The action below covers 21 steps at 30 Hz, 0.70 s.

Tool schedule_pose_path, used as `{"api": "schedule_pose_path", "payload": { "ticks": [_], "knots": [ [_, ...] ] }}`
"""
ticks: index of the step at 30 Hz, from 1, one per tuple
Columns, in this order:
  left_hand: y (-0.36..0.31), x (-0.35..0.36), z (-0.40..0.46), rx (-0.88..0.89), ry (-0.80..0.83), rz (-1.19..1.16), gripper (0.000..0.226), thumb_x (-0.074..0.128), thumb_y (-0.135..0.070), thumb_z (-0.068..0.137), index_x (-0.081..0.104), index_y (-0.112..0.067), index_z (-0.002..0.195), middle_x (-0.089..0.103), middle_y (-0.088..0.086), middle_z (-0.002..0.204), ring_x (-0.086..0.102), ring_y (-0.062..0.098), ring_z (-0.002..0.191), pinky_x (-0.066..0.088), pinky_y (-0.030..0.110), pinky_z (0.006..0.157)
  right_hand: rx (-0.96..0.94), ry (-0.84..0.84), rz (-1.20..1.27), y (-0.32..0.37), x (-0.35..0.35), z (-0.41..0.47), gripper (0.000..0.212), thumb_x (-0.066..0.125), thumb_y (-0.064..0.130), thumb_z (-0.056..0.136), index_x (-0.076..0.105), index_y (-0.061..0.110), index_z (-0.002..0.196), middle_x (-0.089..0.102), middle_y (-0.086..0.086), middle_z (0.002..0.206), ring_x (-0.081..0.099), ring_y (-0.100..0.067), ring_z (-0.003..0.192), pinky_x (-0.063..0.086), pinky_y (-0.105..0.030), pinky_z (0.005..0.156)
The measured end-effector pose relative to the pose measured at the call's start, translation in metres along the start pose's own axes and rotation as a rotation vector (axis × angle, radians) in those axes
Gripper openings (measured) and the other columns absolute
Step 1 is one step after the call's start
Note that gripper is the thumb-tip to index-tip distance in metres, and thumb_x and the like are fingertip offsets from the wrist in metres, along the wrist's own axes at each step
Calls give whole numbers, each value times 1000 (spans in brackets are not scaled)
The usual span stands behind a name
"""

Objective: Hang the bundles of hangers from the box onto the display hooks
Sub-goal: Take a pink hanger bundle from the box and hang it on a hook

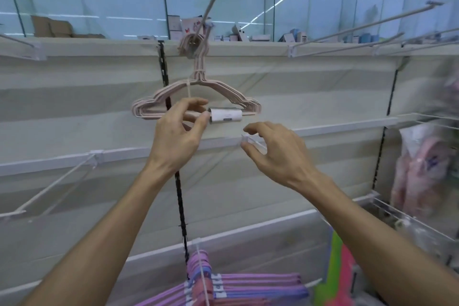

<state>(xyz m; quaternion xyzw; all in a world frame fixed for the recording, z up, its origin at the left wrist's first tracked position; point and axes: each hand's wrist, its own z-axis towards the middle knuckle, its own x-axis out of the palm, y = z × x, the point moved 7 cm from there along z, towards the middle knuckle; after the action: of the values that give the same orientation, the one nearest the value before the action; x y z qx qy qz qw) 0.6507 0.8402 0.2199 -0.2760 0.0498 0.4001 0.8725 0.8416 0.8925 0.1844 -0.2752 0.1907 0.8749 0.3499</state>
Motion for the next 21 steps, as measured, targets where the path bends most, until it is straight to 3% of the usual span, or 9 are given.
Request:
{"api": "schedule_pose_path", "payload": {
  "ticks": [4,7,15,21],
  "knots": [
    [-16,24,-18,-32,44,-168,17,61,-29,94,64,-26,110,68,-11,99,67,14,87,56,41,78,47,10,-20,-11,-16,-31,30,57,45,92,62,28,117,67,13,114,60,-17,108,42,-31,83],
    [-34,49,-30,-15,118,-294,16,59,-28,95,64,-27,110,68,-3,100,68,23,87,56,46,79,102,-28,-60,-22,-35,-57,29,59,43,90,64,26,113,69,11,109,64,-19,104,50,-36,84],
    [-111,134,-68,51,323,-626,16,57,-25,97,63,-23,112,69,1,97,70,16,88,58,37,78,333,-69,-255,-76,-110,-151,26,59,39,91,67,23,110,71,9,105,65,-19,98,52,-37,81],
    [-190,203,-100,98,480,-831,14,58,-24,97,63,-23,109,69,7,98,69,22,86,57,43,79,520,-77,-450,-118,-190,-230,25,55,39,93,67,23,109,71,6,103,64,-19,94,52,-42,78]
  ]
}}
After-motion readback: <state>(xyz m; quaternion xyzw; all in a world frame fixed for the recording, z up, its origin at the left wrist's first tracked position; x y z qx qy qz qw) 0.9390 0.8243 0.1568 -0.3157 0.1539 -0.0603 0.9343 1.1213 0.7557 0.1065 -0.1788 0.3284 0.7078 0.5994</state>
